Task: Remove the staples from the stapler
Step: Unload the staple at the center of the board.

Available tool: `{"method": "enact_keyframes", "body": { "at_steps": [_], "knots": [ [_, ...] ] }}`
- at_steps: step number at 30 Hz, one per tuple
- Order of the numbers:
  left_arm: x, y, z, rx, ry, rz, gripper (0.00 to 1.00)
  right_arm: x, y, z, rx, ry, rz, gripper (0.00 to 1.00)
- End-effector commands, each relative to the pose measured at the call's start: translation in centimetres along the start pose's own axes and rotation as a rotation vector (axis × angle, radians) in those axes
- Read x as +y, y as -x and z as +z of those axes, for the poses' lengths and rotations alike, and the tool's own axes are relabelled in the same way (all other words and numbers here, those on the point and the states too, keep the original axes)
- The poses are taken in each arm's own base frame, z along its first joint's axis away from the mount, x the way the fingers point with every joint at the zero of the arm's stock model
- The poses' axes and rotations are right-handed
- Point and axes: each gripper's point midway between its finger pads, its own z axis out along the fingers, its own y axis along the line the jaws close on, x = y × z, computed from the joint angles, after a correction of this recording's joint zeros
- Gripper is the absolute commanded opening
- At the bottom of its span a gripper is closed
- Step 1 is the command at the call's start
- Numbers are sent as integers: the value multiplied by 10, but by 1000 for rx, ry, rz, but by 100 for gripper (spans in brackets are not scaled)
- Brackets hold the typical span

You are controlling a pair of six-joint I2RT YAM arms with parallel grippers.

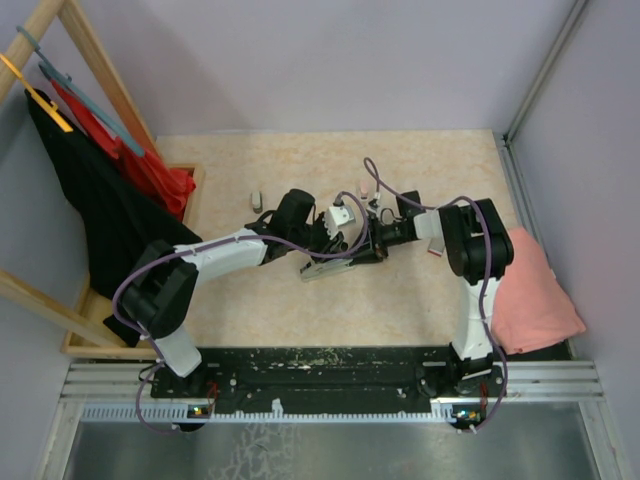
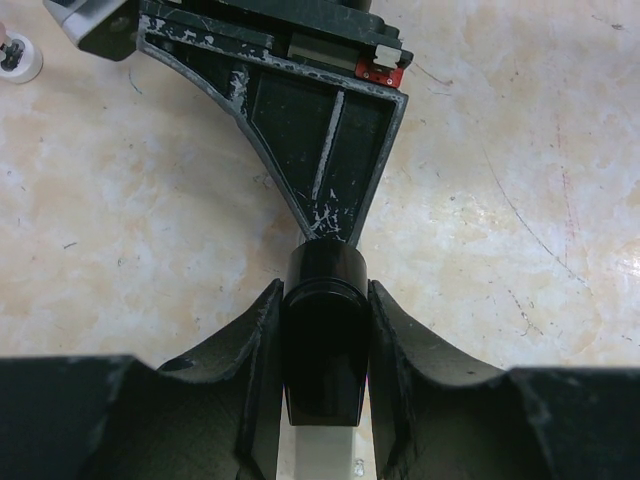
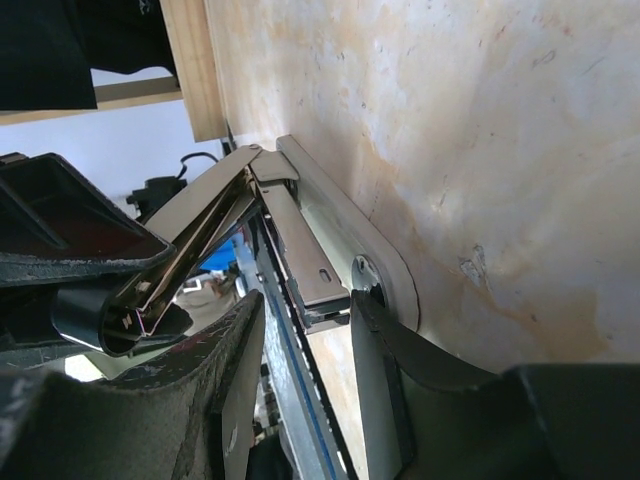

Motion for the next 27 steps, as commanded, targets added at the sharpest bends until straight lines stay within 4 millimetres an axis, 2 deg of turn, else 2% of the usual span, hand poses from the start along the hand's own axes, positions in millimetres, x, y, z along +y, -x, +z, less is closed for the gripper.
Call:
{"method": "enact_keyframes", "body": {
  "at_steps": [1,14,21,27],
  "knots": [
    [-2,12,0,-53,-17,-7,0,2,-3,7,12,40,-13,40],
    [-4,10,2,-61,-27,-25,0,-6,-4,11,-20,48,-12,42],
    [-7,10,2,-64,-39,-25,0,-2,7,12,-69,63,-57,43],
    [-7,9,2,-63,-39,-27,0,-3,3,15,-48,87,-47,43]
  ]
}}
